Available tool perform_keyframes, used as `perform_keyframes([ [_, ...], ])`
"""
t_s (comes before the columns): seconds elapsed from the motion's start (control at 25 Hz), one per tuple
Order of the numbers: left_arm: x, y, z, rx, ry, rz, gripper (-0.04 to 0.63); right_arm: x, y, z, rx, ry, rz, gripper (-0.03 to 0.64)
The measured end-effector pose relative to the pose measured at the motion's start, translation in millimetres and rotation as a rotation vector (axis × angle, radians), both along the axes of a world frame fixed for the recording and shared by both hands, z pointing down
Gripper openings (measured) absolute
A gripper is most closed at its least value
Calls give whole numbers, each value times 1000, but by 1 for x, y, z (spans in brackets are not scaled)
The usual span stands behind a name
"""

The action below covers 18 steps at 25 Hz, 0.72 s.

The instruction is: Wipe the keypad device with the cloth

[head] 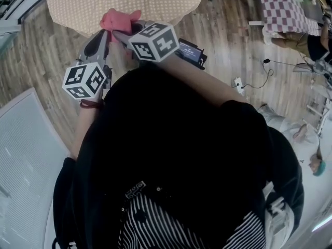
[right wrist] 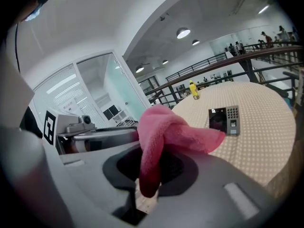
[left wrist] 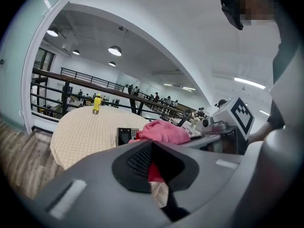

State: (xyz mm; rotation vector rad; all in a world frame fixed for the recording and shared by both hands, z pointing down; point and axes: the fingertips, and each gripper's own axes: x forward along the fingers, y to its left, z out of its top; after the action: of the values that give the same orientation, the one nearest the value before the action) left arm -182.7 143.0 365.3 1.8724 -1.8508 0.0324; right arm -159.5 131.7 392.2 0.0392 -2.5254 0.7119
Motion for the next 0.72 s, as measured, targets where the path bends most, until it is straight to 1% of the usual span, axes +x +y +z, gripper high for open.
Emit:
perform_keyframes([
  [0.16, -5, -55, -9, -17, -10, -4, 3, -8, -54, -10, -17, -8, -24, 61],
  [0.36, -7, -108, -9, -40, -19, -13, 5, -14, -106, -10, -43, -20, -54, 61],
  [0.52, -10, -139, -9, -61, -30, -13, 5, -23, -137, -12, -64, -31, -78, 61],
  [0.72, -13, -168, -2, -83, -24, -28, 4, -25, -165, -5, -89, -33, -99, 61],
])
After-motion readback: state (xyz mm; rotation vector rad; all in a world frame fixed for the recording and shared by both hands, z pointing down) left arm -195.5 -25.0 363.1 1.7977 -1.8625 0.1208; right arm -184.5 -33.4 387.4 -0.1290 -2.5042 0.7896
